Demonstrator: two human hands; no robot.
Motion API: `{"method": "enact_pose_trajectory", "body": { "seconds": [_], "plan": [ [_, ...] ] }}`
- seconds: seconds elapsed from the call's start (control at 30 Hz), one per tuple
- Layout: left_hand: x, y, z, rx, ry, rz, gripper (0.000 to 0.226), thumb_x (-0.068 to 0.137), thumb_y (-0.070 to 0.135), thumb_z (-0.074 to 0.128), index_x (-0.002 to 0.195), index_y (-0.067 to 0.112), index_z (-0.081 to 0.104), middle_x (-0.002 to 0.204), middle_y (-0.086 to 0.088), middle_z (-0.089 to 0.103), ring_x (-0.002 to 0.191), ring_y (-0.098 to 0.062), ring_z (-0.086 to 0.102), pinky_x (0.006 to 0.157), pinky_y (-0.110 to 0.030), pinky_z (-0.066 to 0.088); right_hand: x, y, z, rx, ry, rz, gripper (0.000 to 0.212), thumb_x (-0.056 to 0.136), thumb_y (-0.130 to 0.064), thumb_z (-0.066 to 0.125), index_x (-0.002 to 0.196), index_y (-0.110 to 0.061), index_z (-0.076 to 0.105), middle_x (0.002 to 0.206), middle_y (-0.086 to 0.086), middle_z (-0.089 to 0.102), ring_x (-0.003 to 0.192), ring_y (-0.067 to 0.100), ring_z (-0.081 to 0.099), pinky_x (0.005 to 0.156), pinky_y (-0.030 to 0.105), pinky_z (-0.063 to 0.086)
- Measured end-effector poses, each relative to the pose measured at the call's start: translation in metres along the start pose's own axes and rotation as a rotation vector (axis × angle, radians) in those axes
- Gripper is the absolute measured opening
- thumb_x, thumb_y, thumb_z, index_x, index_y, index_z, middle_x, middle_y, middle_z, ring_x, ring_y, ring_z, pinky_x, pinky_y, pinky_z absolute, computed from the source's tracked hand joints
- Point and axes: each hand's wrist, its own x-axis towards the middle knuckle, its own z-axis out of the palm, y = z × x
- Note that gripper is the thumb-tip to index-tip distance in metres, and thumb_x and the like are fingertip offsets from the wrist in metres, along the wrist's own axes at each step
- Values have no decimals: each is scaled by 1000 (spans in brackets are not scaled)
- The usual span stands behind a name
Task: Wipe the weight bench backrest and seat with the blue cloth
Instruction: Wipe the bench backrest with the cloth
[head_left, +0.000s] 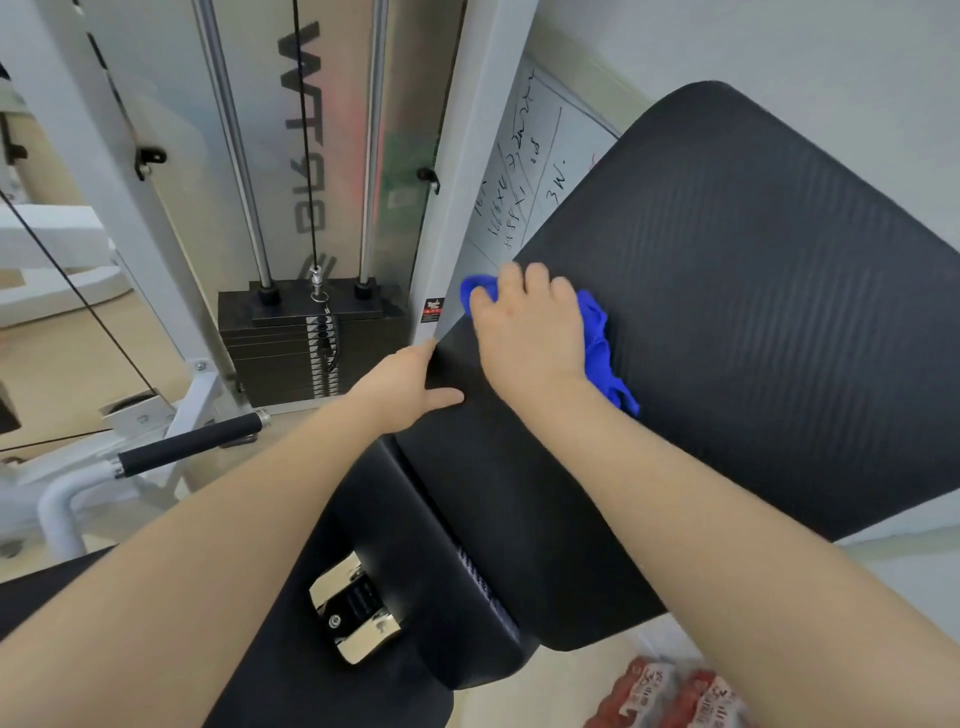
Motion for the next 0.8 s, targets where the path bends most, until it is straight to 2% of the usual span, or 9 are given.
{"method": "enact_pose_trajectory", "body": {
  "seconds": [0.1, 0.17, 0.23, 0.3, 0.4, 0.47, 0.6, 0.7, 0.8],
  "plan": [
    [-3, -3, -3, -35, -83, -24, 66, 90, 24, 57, 143, 8, 21, 147, -12, 33, 133, -27, 37, 106, -32, 31, 20, 10, -8, 31, 69, 172, 21, 86, -7, 42, 103, -11, 54, 109, 11, 49, 96, 29, 43, 75, 35, 30],
    [-2, -7, -6, 5, -81, -8, 56, 89, 17, 57, 138, 9, 31, 139, -12, 43, 127, -28, 43, 101, -33, 36, 12, -9, 0, 56, 36, 127, 23, 87, -7, 40, 104, -11, 54, 110, 11, 50, 96, 29, 44, 75, 35, 32],
    [1, -14, -7, 21, -47, 16, 25, 87, 9, 54, 112, 11, 48, 107, -7, 58, 112, -33, 54, 83, -30, 41, -4, -41, 15, 106, -44, 14, 25, 89, -8, 39, 109, -11, 53, 111, 10, 50, 97, 28, 45, 77, 35, 34],
    [0, -20, -6, 40, -26, 28, 12, 87, 3, 49, 91, 14, 45, 83, 1, 52, 100, -34, 58, 71, -26, 36, -14, -61, 27, 133, -128, -90, 27, 91, -9, 38, 115, -9, 51, 115, 10, 49, 101, 28, 44, 80, 35, 34],
    [-5, -27, -2, 7, -46, 16, 35, 89, 3, 50, 123, 10, 45, 124, -7, 54, 122, -28, 48, 94, -30, 37, 1, -32, 14, 61, -88, -86, 26, 89, -9, 39, 112, -10, 52, 112, 11, 51, 100, 29, 44, 74, 35, 30],
    [-6, -30, -4, -20, -73, 4, 59, 90, 3, 48, 144, 17, 28, 146, -5, 38, 136, -23, 36, 109, -29, 27, 17, 3, 4, -22, 61, 18, 20, 84, -11, 48, 102, -13, 57, 101, 10, 54, 91, 28, 47, 67, 34, 24],
    [-4, -27, -3, -1, -82, -22, 65, 90, 4, 47, 147, 17, 18, 151, -7, 30, 138, -24, 31, 111, -29, 24, 13, 6, 6, -129, 197, 129, 9, 66, -14, 62, 73, -20, 63, 75, 2, 57, 67, 21, 48, 59, 30, 23],
    [-8, -22, 0, 13, -103, -51, 74, 89, 4, 47, 149, 17, 7, 151, -10, 29, 133, -26, 36, 107, -30, 30, -11, -32, 19, -14, 30, -68, 26, 83, -10, 42, 100, -16, 60, 100, 5, 56, 86, 23, 50, 67, 32, 31],
    [-14, -16, 3, 23, -113, -85, 68, 93, 5, 39, 149, 13, 0, 155, -9, 20, 137, -27, 32, 109, -31, 27, -13, -25, 15, 16, -78, -182, 28, 90, -10, 40, 114, -12, 53, 112, 9, 50, 99, 26, 46, 76, 34, 33]
  ]
}}
